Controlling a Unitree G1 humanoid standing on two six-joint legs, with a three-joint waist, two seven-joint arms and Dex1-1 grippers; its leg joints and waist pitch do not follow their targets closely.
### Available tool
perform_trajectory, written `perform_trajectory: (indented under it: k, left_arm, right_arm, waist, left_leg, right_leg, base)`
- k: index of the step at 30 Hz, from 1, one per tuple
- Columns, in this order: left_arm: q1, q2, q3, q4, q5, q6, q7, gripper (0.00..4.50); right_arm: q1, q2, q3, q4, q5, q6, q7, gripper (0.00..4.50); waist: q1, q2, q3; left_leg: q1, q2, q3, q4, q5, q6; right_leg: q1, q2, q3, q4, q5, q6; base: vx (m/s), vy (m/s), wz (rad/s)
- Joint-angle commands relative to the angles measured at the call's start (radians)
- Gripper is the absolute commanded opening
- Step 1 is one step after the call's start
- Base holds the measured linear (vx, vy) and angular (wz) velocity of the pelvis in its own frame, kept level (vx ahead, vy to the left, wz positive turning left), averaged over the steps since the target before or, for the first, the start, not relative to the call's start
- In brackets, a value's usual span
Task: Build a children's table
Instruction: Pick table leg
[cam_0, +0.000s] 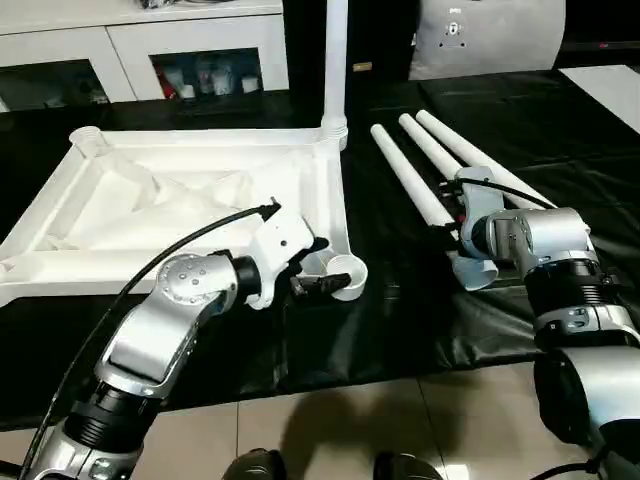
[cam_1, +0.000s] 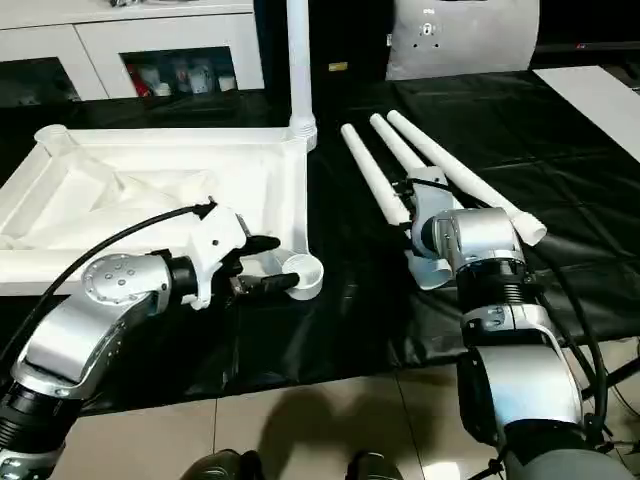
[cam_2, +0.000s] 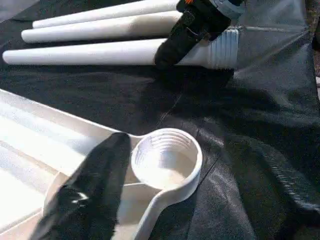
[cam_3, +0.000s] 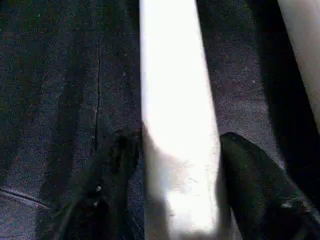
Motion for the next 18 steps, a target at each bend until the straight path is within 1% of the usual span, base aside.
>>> perform_trajectory:
  k: [1,3,6,8,10,12,13,14,15,16,17,18]
  left_arm:
    - [0.004,0.013,-0.011,-0.019,-0.004,0.008,-0.002,3.66]
    - [0.004,0.013,-0.013,-0.018,-0.003,0.007,-0.002,3.88]
    - [0.0,0.012,-0.016,-0.012,-0.001,0.004,0.001,4.05]
    - [-0.001,0.01,-0.02,-0.009,0.002,0.002,0.002,4.3]
    - [-0.001,0.01,-0.02,-0.01,0.002,0.002,0.003,4.37]
    - [-0.001,0.009,-0.021,-0.01,0.0,0.004,0.003,4.48]
    - [0.0,0.009,-0.022,-0.009,0.0,0.004,0.004,4.48]
    - [0.0,0.009,-0.022,-0.009,0.0,0.004,0.004,4.5]
    - [0.001,0.008,-0.024,-0.007,0.001,0.003,0.004,4.5]
    - [0.001,0.008,-0.024,-0.007,0.001,0.003,0.004,4.5]
    - [0.002,0.009,-0.025,-0.008,0.0,0.004,0.004,4.5]
    - [0.002,0.009,-0.026,-0.009,0.0,0.004,0.004,4.5]
  right_arm:
    - [-0.004,-0.002,-0.006,0.01,0.017,0.004,0.003,2.42]
    - [-0.005,-0.002,-0.008,0.011,0.018,0.004,0.003,2.3]
    - [-0.007,-0.005,-0.008,0.014,0.02,0.003,0.004,2.01]
    - [-0.006,-0.005,-0.009,0.013,0.021,0.002,0.004,1.92]
    - [-0.003,-0.005,-0.011,0.01,0.023,-0.006,0.005,1.89]
    - [0.016,0.012,-0.087,-0.013,0.076,-0.082,-0.006,1.86]
    - [0.02,0.022,-0.144,-0.023,0.114,-0.117,-0.016,1.86]
    - [0.02,0.022,-0.144,-0.023,0.114,-0.117,-0.016,1.85]
    - [0.015,0.03,-0.195,-0.026,0.152,-0.111,-0.025,1.84]
    - [0.014,0.037,-0.221,-0.029,0.175,-0.111,-0.029,1.84]
    - [0.019,0.048,-0.251,-0.055,0.202,-0.103,-0.033,1.84]
    - [0.022,0.05,-0.255,-0.067,0.208,-0.096,-0.032,1.84]
  waist:
    - [0.003,-0.01,-0.081]
    - [0.003,-0.009,-0.081]
    - [0.002,-0.009,-0.079]
    - [0.003,-0.009,-0.078]
    - [0.002,-0.009,-0.078]
    - [0.002,-0.009,-0.077]
    - [0.002,-0.009,-0.076]
    - [0.002,-0.008,-0.076]
    - [0.001,-0.008,-0.078]
    - [0.001,-0.008,-0.077]
    - [0.003,-0.003,-0.077]
    - [0.001,-0.005,-0.076]
  left_leg:
    - [0.03,0.056,-0.031,-0.067,-0.254,-0.003]
    - [0.03,0.056,-0.031,-0.067,-0.249,-0.001]
    - [0.03,0.056,-0.031,-0.067,-0.255,0.0]
    - [0.031,0.056,-0.031,-0.067,-0.256,0.0]
    - [0.03,0.057,-0.031,-0.068,-0.262,-0.002]
    - [0.032,0.057,-0.031,-0.068,-0.27,-0.002]
    - [0.031,0.057,-0.031,-0.068,-0.274,-0.001]
    - [0.032,0.057,-0.031,-0.068,-0.272,0.003]
    - [0.031,0.056,-0.032,-0.069,-0.258,0.004]
    - [0.031,0.056,-0.031,-0.068,-0.257,0.007]
    - [0.032,0.057,-0.032,-0.069,-0.253,0.009]
    - [0.031,0.056,-0.03,-0.069,-0.254,0.01]
  right_leg:
    - [0.054,-0.052,0.04,-0.062,-0.307,-0.189]
    - [0.055,-0.053,0.04,-0.062,-0.303,-0.192]
    - [0.054,-0.053,0.04,-0.063,-0.313,-0.191]
    - [0.053,-0.052,0.04,-0.063,-0.315,-0.189]
    - [0.053,-0.052,0.04,-0.064,-0.32,-0.187]
    - [0.053,-0.054,0.041,-0.066,-0.328,-0.183]
    - [0.052,-0.056,0.042,-0.067,-0.335,-0.178]
    - [0.052,-0.056,0.042,-0.068,-0.334,-0.176]
    - [0.054,-0.053,0.04,-0.066,-0.316,-0.183]
    - [0.053,-0.053,0.041,-0.065,-0.309,-0.186]
    - [0.053,-0.052,0.039,-0.063,-0.299,-0.191]
    - [0.052,-0.05,0.039,-0.064,-0.294,-0.192]
  base:
    - [0.0,0.0,0.0]
    - [0.0,0.0,0.0]
    - [0.0,0.0,0.0]
    - [0.0,0.0,0.0]
    - [0.0,0.0,0.0]
    - [0.0,0.0,0.0]
    - [0.0,0.0,0.0]
    - [0.0,0.0,0.0]
    - [0.0,0.0,0.0]
    - [0.0,0.0,0.0]
    - [0.0,0.0,0.0]
    - [0.0,0.0,0.0]
